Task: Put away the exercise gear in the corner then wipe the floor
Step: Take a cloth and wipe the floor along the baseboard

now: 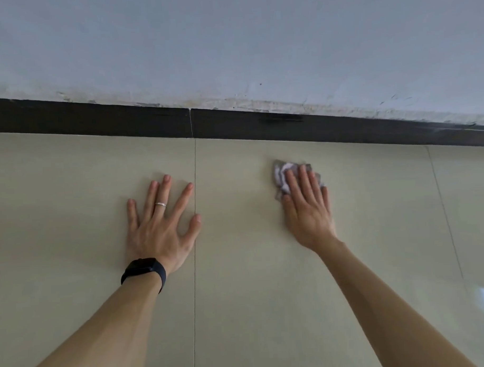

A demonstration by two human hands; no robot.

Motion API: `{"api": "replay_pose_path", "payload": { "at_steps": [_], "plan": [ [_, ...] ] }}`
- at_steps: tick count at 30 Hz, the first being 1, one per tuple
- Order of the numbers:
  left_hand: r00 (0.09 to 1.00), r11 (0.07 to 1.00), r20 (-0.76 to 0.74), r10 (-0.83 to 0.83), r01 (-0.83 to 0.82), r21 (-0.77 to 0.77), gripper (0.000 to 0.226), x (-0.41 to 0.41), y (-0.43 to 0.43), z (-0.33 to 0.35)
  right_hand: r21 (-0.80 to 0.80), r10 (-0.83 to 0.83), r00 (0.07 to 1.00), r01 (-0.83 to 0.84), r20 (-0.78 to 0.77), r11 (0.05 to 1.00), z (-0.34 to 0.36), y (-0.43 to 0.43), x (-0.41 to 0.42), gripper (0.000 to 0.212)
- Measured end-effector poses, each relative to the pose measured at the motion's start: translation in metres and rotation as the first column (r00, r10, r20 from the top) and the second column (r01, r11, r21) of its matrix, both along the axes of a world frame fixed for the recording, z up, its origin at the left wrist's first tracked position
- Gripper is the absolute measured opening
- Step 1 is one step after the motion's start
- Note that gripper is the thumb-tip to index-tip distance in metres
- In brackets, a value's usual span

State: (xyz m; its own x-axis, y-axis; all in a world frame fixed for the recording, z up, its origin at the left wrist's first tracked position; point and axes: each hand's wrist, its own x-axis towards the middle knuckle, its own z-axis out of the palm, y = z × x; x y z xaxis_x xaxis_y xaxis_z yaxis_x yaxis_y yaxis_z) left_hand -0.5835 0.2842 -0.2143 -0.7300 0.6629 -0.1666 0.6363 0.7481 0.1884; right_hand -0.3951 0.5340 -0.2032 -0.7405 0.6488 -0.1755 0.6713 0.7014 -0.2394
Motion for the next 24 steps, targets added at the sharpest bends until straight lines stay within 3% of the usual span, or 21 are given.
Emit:
{"api": "replay_pose_path", "payload": {
  "at_steps": [1,3,6,8,10,12,14,15,17,20,22,24],
  "plan": [
    [1.000,1.000,-0.002,0.001,-0.001,-0.007,0.064,0.000,0.001,0.000,0.011,-0.178,0.984,0.178,0.003,0.984,0.001,0.028,0.004,0.058],
    [1.000,1.000,-0.005,-0.005,0.005,-0.017,0.064,0.000,0.003,0.000,-0.050,-0.515,0.856,0.517,0.042,0.855,0.008,0.073,-0.001,0.058],
    [1.000,1.000,0.006,-0.002,0.002,-0.016,0.065,-0.001,0.003,0.000,-0.090,-0.759,0.646,0.763,0.079,0.640,0.008,0.083,-0.043,0.059],
    [1.000,1.000,0.012,-0.002,0.002,-0.012,0.066,0.000,0.002,-0.001,-0.048,-0.748,0.664,0.747,0.010,0.663,-0.002,0.050,-0.081,0.060],
    [1.000,1.000,0.003,-0.007,0.007,-0.013,0.066,0.001,0.000,-0.003,0.064,-0.550,0.830,0.556,-0.089,0.829,-0.008,-0.002,-0.109,0.060],
    [1.000,1.000,-0.001,-0.003,0.003,-0.015,0.065,-0.002,0.002,-0.004,0.035,-0.069,0.998,0.070,-0.014,0.997,-0.007,-0.056,-0.120,0.060],
    [1.000,1.000,0.005,0.000,0.000,-0.021,0.066,-0.004,0.004,-0.003,-0.101,0.323,0.946,-0.317,0.043,0.943,0.002,-0.085,-0.108,0.056],
    [1.000,1.000,0.004,-0.003,0.004,-0.024,0.066,-0.005,0.005,-0.003,-0.111,0.382,0.924,-0.376,0.034,0.920,0.009,-0.081,-0.100,0.056],
    [1.000,1.000,0.012,-0.006,0.006,-0.023,0.066,-0.004,0.004,-0.001,-0.064,0.316,0.948,-0.314,0.032,0.947,0.010,-0.049,-0.073,0.056],
    [1.000,1.000,0.024,-0.009,0.010,-0.010,0.065,-0.004,0.006,0.000,-0.045,-0.063,0.992,0.068,0.105,0.997,0.010,0.026,-0.010,0.060],
    [1.000,1.000,0.029,-0.007,0.008,-0.011,0.065,-0.007,0.007,-0.001,-0.067,-0.267,0.955,0.277,0.128,0.958,0.015,0.059,0.031,0.062],
    [0.999,1.000,0.033,-0.002,0.002,-0.012,0.064,-0.008,0.006,-0.002,-0.081,-0.373,0.917,0.386,0.143,0.919,0.015,0.055,0.055,0.058]
  ]
}}
